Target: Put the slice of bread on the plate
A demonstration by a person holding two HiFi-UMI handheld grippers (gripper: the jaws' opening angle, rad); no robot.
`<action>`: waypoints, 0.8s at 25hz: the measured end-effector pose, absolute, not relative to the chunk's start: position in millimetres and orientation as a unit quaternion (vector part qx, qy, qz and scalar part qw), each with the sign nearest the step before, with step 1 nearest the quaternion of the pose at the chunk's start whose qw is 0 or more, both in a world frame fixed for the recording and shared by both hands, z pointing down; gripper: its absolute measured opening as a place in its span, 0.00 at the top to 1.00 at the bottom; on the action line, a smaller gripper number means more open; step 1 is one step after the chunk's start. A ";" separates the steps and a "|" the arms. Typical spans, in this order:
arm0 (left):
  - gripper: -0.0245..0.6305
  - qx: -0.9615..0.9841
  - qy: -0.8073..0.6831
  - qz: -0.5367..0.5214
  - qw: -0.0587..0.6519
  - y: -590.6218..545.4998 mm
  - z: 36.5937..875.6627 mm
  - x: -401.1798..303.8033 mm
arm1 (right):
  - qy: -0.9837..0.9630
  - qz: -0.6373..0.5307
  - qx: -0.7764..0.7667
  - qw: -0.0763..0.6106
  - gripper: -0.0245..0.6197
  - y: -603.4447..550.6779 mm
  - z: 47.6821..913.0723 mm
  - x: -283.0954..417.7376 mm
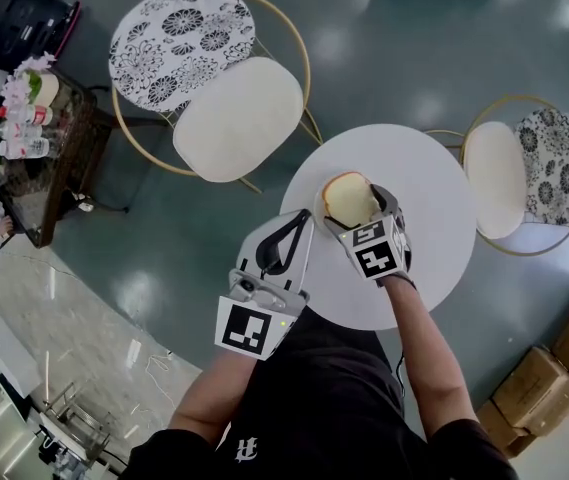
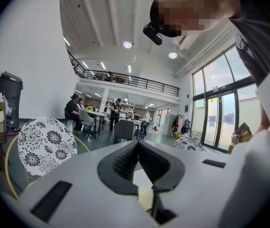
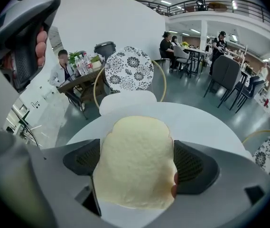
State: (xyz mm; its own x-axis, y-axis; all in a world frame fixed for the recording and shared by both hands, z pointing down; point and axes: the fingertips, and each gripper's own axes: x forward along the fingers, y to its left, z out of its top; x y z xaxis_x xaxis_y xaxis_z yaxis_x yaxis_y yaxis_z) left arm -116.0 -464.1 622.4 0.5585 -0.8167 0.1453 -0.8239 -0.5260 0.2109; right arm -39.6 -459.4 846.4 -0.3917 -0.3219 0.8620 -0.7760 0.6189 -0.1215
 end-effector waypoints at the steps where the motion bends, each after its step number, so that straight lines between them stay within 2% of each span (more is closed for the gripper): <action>1: 0.96 0.873 -0.470 0.015 0.130 -464.9 623.0 -117.6 | -0.790 0.264 0.348 0.430 0.20 -460.1 847.7 -40.2; 12: 0.96 0.873 -0.466 0.023 0.141 -465.4 603.8 -120.8 | -0.791 0.262 0.353 0.426 0.20 -455.5 815.5 -36.8; 18: 0.96 0.878 -0.458 0.027 0.137 -451.5 563.1 -108.2 | -0.823 0.279 0.358 0.341 0.20 -448.9 733.3 -40.7; 20: 0.96 0.881 -0.454 0.026 0.134 -443.6 543.5 -102.9 | -0.837 0.288 0.356 0.299 0.29 -442.8 696.1 -41.9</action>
State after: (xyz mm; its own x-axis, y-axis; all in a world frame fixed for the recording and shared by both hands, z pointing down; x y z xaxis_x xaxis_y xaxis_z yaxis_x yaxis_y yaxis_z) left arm -102.9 -443.6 543.5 0.5866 -0.7925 0.1667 -0.8063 -0.5521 0.2124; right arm -41.9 -442.8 696.1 -0.5686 -0.4240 0.7049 -0.7678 0.5810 -0.2699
